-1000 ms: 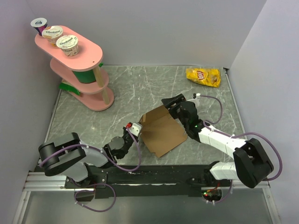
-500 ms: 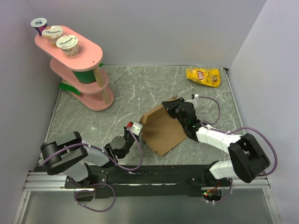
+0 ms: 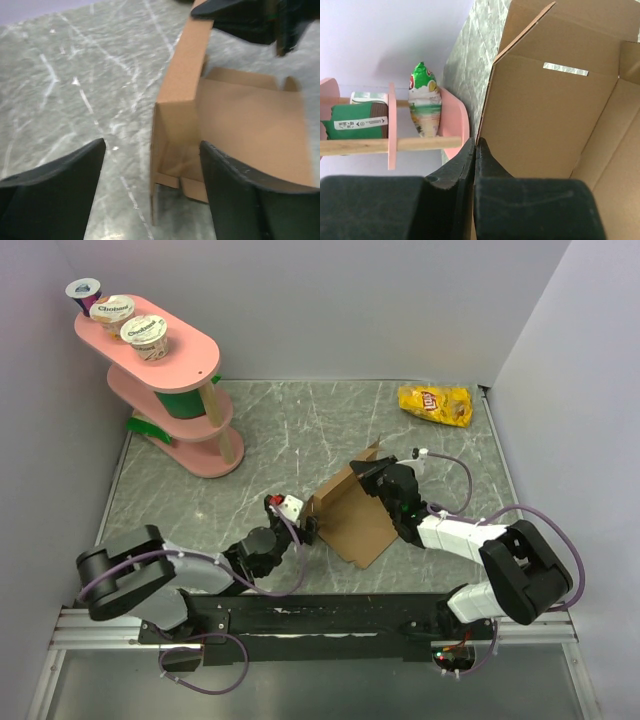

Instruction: Fold the paper box

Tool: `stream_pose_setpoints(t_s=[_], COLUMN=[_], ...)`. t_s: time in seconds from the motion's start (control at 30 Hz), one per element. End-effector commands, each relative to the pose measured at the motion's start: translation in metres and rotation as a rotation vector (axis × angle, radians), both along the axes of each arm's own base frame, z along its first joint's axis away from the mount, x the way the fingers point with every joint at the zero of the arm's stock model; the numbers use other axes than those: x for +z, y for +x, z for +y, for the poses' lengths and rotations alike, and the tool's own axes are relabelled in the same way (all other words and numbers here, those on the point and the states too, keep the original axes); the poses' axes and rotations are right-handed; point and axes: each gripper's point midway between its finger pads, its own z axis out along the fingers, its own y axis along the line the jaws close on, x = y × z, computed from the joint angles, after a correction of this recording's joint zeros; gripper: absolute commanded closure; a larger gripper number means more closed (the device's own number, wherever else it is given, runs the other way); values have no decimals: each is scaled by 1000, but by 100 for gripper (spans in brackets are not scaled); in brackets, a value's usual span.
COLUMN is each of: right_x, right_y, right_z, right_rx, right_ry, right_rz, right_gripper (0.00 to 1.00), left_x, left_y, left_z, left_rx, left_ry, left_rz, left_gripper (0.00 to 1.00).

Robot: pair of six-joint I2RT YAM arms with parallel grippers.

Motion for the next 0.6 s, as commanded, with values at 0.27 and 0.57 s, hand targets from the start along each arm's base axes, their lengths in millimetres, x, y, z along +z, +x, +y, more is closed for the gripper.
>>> stream_pose_setpoints(t_s=[0.27,0.57], right_x=[6,7], right_y=[2,1], right_z=[-13,-12], right_rx=[-49,-34], right_ry=[-22,-17], right_rz=[-32,-45], right_gripper=[100,100], left_x=[36,23], left_y=[-49,-12], left_z=[3,59], left_rx=[-260,-169], left_ry=[-146,-210], left_rz=[110,200], left_gripper=[5,15])
